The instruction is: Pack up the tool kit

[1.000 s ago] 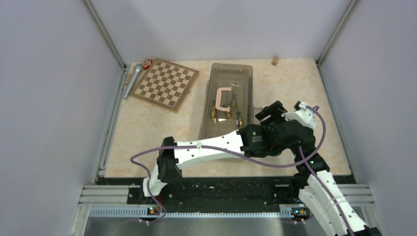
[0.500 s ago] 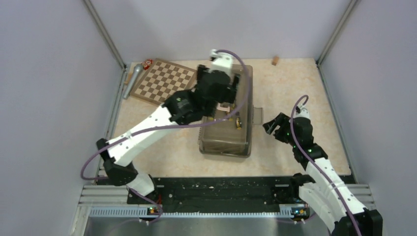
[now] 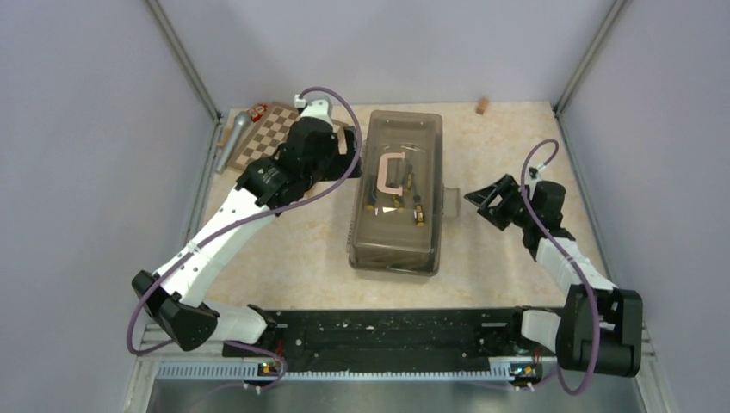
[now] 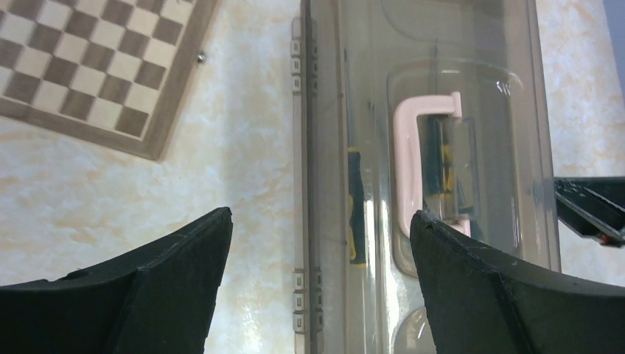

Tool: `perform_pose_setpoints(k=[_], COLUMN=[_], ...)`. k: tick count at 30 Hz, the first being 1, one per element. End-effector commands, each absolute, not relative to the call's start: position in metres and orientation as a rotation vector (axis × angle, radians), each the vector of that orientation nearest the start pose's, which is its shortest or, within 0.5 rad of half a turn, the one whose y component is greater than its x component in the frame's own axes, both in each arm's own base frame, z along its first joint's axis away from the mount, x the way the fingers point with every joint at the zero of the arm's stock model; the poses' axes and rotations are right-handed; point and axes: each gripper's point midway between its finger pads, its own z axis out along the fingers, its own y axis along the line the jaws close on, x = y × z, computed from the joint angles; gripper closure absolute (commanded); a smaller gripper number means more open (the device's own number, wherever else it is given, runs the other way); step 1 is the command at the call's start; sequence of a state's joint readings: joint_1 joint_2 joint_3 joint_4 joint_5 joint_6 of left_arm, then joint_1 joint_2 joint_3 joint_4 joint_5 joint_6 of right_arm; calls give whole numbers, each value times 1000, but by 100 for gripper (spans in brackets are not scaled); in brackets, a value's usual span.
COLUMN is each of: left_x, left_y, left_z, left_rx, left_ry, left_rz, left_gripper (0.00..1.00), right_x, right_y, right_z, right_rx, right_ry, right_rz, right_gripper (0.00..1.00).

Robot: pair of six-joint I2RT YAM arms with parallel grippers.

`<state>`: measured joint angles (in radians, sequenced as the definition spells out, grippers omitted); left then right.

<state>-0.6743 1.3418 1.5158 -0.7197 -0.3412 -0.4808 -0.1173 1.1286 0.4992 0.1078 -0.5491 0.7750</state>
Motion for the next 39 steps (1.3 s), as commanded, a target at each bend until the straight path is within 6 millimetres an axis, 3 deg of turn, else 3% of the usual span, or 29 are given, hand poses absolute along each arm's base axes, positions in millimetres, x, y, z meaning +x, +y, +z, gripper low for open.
perform_pose_setpoints(k=[1,9,18,25,33,39], left_x=[322,322,323,322,322,324], left_y=[-227,-239,-237,-236,-237,-240], left_z=[311,283,261,250,250,251], left_rx=[-21,-29,-33,-25,-14,-3], left_ry=[2119,2195,2241,2268,2268,2268], left_rz=[-537,-584,-545,-528,-527,-537], left_gripper=[5,6,6,7,7,7], right_x=[339,345,345,341,328,323], right_y=[93,107,123,141,153,162], right_z=[166,156,144,156,188,181], right_rx=[481,466,442,376,298,303], right_ry=[1936,1934,1957,1935,1861,1876], right_rz=[1124,1219,1241,1332,1420,1438], right_gripper=[26,26,26,27,33,37])
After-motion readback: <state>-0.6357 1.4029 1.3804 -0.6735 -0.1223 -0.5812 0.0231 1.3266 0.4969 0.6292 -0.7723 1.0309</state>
